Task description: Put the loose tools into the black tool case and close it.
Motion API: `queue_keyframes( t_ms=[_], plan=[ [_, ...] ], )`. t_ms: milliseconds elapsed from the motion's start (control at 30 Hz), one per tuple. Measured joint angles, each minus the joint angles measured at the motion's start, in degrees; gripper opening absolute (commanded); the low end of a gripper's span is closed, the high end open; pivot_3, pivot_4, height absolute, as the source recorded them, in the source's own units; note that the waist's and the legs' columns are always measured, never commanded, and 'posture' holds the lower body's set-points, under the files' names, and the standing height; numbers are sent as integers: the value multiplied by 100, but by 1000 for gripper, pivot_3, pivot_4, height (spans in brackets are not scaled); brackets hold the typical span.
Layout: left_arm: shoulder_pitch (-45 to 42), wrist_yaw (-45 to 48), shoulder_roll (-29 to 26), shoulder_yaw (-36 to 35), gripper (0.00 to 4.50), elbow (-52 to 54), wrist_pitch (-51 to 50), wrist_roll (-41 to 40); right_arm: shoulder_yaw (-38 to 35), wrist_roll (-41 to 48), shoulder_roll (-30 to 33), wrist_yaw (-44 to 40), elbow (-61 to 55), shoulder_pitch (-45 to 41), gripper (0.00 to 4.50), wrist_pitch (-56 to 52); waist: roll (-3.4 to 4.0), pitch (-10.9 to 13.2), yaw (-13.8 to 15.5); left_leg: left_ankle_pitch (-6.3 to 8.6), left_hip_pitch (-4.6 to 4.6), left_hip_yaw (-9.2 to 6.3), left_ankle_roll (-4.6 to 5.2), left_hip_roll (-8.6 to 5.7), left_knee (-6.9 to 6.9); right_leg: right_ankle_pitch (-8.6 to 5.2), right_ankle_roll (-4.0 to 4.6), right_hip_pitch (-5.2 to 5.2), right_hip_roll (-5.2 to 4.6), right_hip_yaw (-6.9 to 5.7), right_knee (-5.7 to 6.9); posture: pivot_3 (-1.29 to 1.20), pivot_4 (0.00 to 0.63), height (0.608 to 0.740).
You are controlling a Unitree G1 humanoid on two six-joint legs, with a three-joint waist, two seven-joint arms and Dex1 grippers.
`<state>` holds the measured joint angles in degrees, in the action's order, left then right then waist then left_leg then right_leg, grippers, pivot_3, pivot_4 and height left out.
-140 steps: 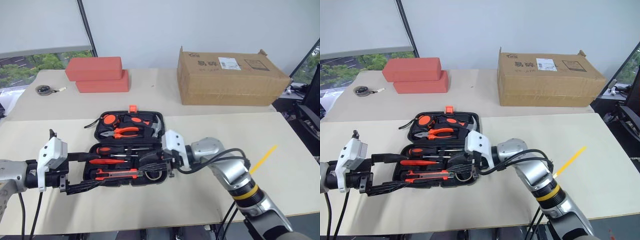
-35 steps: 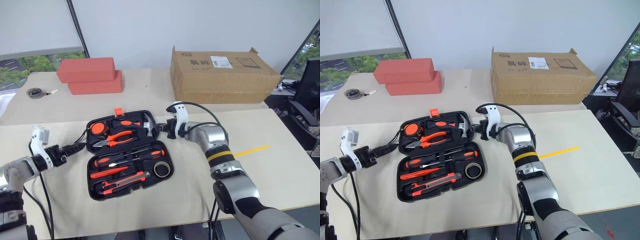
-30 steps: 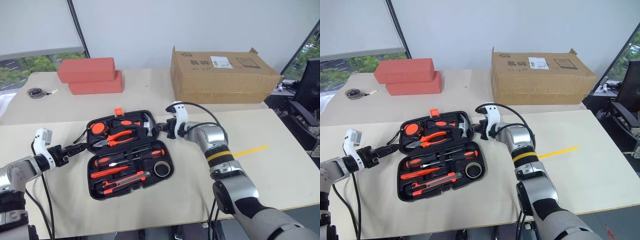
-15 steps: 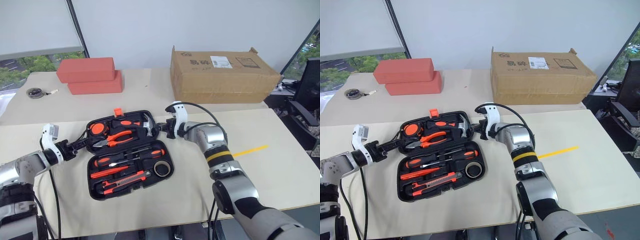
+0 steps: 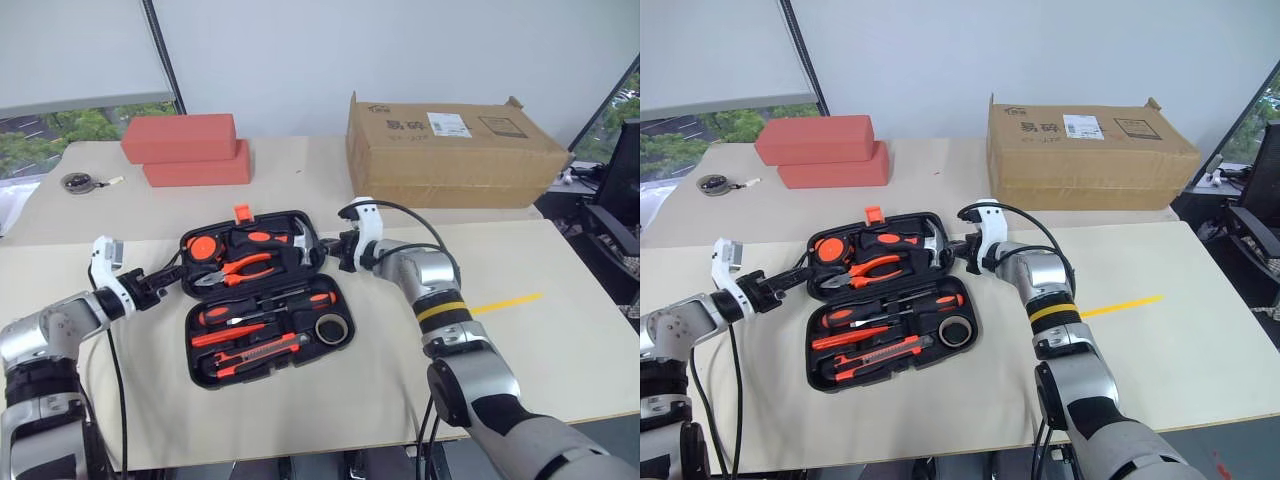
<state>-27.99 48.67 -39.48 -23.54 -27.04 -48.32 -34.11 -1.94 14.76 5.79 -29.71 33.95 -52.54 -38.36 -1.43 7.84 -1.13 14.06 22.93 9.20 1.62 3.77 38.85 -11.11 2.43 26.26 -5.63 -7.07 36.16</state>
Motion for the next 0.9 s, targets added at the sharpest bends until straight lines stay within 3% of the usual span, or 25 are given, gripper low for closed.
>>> queue_keyframes(
  t_ms=[267, 533, 700, 900],
  plan=[
    [-695, -66, 325, 319, 46, -43, 896, 354, -348, 7, 237, -308, 55, 1, 0, 905, -1, 3, -7, -10, 24, 3, 22, -2, -4, 8, 0, 7, 18, -3, -2, 0, 150, 712],
    [-1320, 28, 605, 957, 46, -851, 2738, 1264, -593, 2, 502, -1087, 759, 52, 0, 2171, -3, 4, -42, -8, 30, 33, 23, -5, -17, 8, 0, 8, 27, -5, -16, 0, 150, 712],
    [-1288, 267, 663, 1205, 46, -1153, 3823, 1627, -578, -21, 654, -1732, 1014, 529, 0, 3391, -3, 4, -80, -8, 29, 38, 23, -4, -16, 7, -1, 7, 27, -3, -15, 0, 150, 712],
    [-709, 395, 742, 1150, 46, -693, 4961, 1686, -577, -22, 718, -2390, 1065, 951, 0, 5005, -2, 5, -130, -9, 21, 27, 24, 0, -7, 8, -2, 6, 25, 3, -4, 0, 150, 712]
  ],
)
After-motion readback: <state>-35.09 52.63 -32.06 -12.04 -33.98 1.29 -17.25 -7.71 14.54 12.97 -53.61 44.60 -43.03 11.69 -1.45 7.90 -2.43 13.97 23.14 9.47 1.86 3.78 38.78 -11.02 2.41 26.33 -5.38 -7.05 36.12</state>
